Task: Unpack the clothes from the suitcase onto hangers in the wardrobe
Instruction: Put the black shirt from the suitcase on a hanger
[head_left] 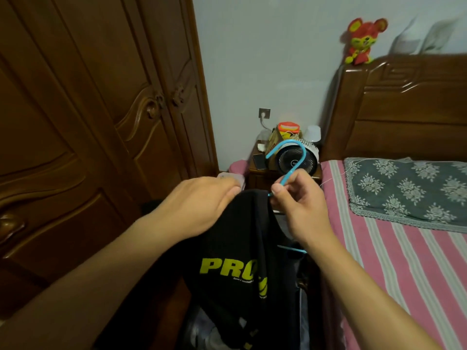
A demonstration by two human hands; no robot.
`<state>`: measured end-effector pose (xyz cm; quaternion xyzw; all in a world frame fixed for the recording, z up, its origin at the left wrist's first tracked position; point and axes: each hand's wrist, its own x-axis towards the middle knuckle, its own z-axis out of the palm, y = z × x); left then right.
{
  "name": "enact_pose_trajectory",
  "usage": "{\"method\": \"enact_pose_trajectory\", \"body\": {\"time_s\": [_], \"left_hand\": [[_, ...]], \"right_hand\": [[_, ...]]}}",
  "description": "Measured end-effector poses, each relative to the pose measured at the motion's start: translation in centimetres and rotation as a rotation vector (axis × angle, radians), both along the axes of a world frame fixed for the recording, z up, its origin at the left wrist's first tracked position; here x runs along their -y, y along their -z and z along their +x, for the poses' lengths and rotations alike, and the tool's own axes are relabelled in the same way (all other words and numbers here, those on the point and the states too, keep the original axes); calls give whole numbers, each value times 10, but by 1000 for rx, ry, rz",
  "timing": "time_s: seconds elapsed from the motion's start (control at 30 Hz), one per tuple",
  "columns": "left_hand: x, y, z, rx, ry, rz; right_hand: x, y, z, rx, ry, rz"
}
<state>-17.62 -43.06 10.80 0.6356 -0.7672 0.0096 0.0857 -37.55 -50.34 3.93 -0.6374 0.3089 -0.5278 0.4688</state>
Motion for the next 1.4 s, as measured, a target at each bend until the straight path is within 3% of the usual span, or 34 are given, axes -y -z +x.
{"method": "enact_pose_trajectory", "body": {"time_s": [0.2, 0.27, 0.33, 0.43, 0.6, 0.77, 0.87, 0.93, 1.1, 1.2, 1.3, 1.4], "left_hand": [[15, 12, -36, -12, 179, -26], [18, 15, -38, -88, 118, -9], [18, 13, -39, -226, 29, -35], [17, 5, -34, -425, -159, -130], [2, -21, -29, -658, -224, -153], [2, -33, -20, -646, -182, -239], [3, -39, 16, -656, -187, -304], [-5, -37, 45, -631, -173, -234], [-25, -10, 72, -186, -71, 80], [-22, -1, 68, 26, -43, -18], [-19, 8, 61, -99, -43, -224], [-18, 4, 59, -347, -57, -345]], "right_hand": [[-6, 1, -4, -115, 10, -101], [-2, -1, -5, -214, 35, -201], [-1, 2, -9, -275, 205, -374], [-24, 32, -17, -147, 440, -345], [-32, 101, -5, -460, 65, -50], [-16, 68, 18, -486, -191, -179], [-2, 82, -7, -781, -319, -328], [25, 97, -49, -917, -227, -532], [80, 39, -110, -1048, -62, -750], [63, -3, -89, -898, 29, -892], [33, -29, -44, -682, -47, -952], [42, -30, -32, -875, -48, -800]]}}
